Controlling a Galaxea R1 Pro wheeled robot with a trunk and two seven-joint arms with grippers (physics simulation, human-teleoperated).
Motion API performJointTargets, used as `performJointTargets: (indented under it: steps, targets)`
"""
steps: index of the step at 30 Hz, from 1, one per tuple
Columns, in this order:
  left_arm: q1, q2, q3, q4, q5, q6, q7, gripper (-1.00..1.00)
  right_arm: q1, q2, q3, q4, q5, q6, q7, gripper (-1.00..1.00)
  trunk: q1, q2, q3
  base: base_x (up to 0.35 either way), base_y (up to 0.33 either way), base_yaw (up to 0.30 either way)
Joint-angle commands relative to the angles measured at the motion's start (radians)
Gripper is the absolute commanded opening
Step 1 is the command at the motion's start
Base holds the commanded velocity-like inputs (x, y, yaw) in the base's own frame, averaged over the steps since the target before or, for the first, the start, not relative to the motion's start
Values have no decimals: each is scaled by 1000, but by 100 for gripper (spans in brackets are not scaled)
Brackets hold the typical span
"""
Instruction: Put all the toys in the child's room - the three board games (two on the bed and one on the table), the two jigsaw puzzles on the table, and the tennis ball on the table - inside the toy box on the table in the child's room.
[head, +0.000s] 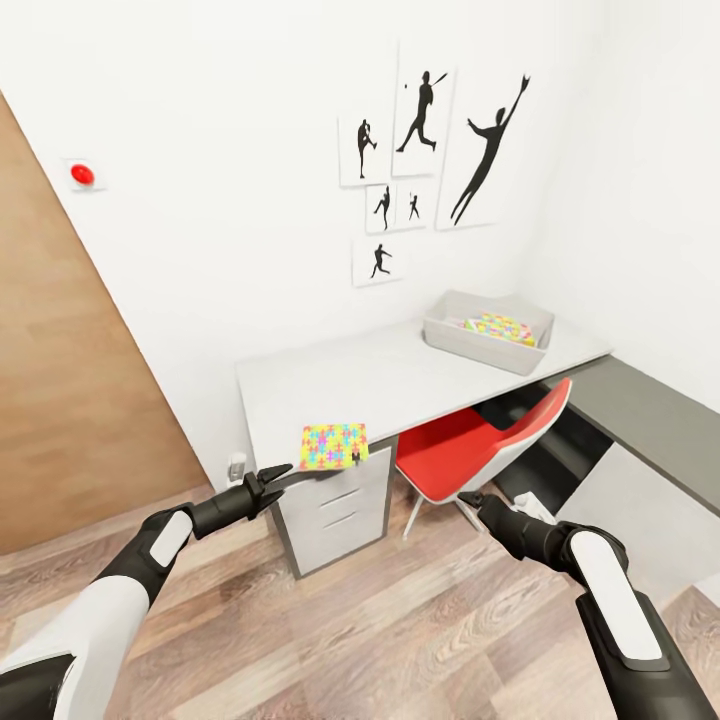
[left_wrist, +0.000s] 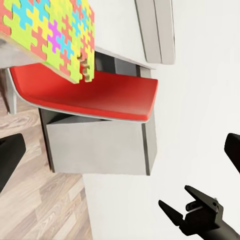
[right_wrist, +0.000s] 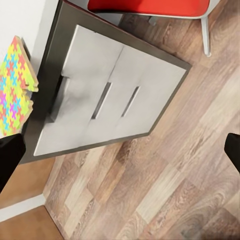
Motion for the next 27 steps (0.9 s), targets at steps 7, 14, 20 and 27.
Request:
performJointTargets:
  steps: [7, 14, 20, 27]
  targets:
    - [-1, 0, 2, 0, 2, 6, -2, 100, -1, 0, 0, -1, -7, 2, -10, 100, 1, -2, -13, 0, 0, 0]
    - [-1, 0, 2, 0, 2, 6, -2, 100, -1, 0, 1, -1, -6, 2, -10, 100, 1, -2, -25, 0, 0, 0]
    - [-1, 0, 2, 0, 2, 6, -2, 100, -1, 0, 1, -1, -6, 2, -10, 100, 1, -2, -35, 2, 0, 0]
    - [-1, 0, 2, 0, 2, 6, -2, 100, -1, 0, 1, -1, -5, 2, -10, 100, 1, -2, -46, 52, 0, 0]
